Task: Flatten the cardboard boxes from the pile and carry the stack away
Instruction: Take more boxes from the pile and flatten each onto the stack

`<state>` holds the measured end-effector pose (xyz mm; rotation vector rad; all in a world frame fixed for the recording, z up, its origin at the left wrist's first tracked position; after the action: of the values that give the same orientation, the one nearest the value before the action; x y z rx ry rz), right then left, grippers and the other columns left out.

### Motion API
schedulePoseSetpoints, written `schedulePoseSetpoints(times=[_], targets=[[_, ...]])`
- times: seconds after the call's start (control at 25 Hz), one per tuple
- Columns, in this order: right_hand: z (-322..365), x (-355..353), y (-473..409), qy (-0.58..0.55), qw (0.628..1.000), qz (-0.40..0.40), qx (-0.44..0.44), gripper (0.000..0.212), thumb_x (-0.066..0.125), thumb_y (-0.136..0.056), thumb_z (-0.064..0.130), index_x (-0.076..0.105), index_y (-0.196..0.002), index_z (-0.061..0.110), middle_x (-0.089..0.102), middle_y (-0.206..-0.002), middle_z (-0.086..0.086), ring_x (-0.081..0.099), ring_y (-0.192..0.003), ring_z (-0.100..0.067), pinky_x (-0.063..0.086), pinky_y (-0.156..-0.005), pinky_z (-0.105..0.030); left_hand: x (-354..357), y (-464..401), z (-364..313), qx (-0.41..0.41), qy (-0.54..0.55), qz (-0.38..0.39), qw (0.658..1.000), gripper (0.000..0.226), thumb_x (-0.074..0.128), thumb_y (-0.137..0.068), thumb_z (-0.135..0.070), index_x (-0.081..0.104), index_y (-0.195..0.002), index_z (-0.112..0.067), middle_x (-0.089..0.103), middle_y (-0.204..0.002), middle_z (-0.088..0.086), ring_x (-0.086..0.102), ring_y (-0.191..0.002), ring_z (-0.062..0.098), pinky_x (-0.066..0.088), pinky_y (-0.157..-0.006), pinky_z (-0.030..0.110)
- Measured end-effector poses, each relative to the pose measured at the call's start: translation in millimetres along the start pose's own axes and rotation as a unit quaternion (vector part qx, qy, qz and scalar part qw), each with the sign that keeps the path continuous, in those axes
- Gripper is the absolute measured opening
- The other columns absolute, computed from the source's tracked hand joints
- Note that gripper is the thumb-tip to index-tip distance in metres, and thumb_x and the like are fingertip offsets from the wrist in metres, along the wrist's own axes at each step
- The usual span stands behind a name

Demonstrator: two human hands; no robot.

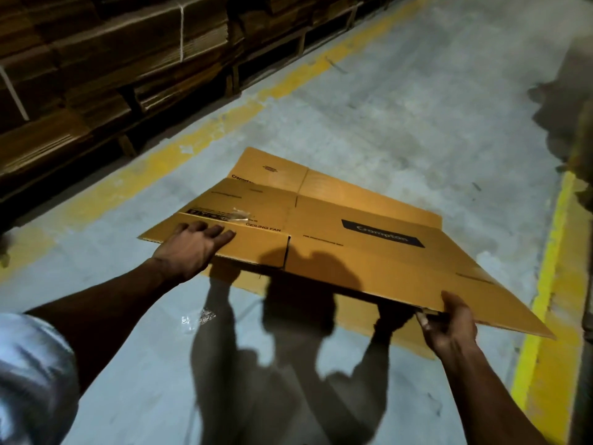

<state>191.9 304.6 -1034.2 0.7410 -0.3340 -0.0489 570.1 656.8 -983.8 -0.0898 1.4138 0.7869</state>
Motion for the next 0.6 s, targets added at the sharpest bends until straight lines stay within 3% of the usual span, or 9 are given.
schedulePoseSetpoints(times=[0.16,0.24,0.32,0.44,0.52,0.6], targets=[[-7.6,-16.2,-18.6,-0.004,1.000,-0.021,0.014,0.047,0.063,-0.092,0.000,0.056,-0.135,0.016,0.069,-0.120,-0.010,0.068,-0.103,-0.029,0.056,-0.088,-0.057,6.0,-1.5,-12.0,0.022,-0.027,-0.120,0.992,0.061,0.034,-0.092,-0.016,0.038,-0.153,-0.021,0.047,-0.152,0.013,0.049,-0.131,0.044,0.040,-0.103,0.058],[-9.4,-20.8,-26.0,-0.044,0.999,-0.009,0.029,0.051,0.066,-0.089,0.002,0.055,-0.136,0.018,0.069,-0.123,-0.011,0.068,-0.107,-0.031,0.058,-0.082,-0.056,4.5,-8.9,-12.8,0.029,-0.042,-0.149,0.988,0.060,0.043,-0.089,-0.012,0.046,-0.149,-0.016,0.053,-0.146,0.016,0.053,-0.126,0.046,0.040,-0.100,0.060],[-12.8,-20.3,-34.3,-0.067,0.997,0.002,0.044,0.050,0.067,-0.090,0.007,0.054,-0.137,0.019,0.067,-0.126,-0.013,0.067,-0.111,-0.033,0.060,-0.072,-0.054,-9.2,-27.1,-11.5,0.008,-0.055,-0.166,0.985,0.066,0.058,-0.088,-0.007,0.042,-0.151,-0.017,0.049,-0.150,0.015,0.048,-0.131,0.044,0.033,-0.104,0.059],[-26.9,-14.1,-48.0,-0.085,0.994,0.000,0.065,0.036,0.060,-0.099,0.011,0.055,-0.133,0.021,0.067,-0.126,-0.013,0.066,-0.113,-0.032,0.058,-0.077,-0.056,-6.2,-50.5,-8.6,-0.075,-0.057,-0.111,0.989,0.073,0.057,-0.093,-0.015,0.023,-0.157,-0.023,0.033,-0.160,0.007,0.032,-0.139,0.039,0.029,-0.106,0.056],[-38.5,-11.2,-56.0,-0.078,0.994,-0.006,0.073,0.036,0.059,-0.100,0.012,0.055,-0.135,0.019,0.066,-0.128,-0.013,0.064,-0.114,-0.031,0.053,-0.093,-0.056,14.5,-59.7,-14.1,-0.100,-0.067,-0.065,0.991,0.071,0.049,-0.097,-0.016,0.013,-0.158,-0.021,0.027,-0.162,0.005,0.032,-0.137,0.037,0.036,-0.102,0.051],[-54.1,-16.2,-64.2,-0.066,0.994,-0.015,0.086,0.037,0.059,-0.100,0.013,0.054,-0.137,0.014,0.066,-0.128,-0.014,0.064,-0.116,-0.031,0.053,-0.094,-0.055,34.7,-62.2,-21.4,-0.104,-0.065,-0.027,0.992,0.068,0.047,-0.098,-0.017,0.012,-0.157,-0.019,0.027,-0.160,0.005,0.035,-0.134,0.035,0.041,-0.100,0.049]])
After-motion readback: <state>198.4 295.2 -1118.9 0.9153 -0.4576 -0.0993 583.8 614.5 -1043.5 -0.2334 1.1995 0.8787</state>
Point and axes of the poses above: each hand's wrist, its own y-axis away from the middle knuckle, its own x-axis out of the palm, z = x × y, the point moved 9 cm from there along -y, towards the middle knuckle
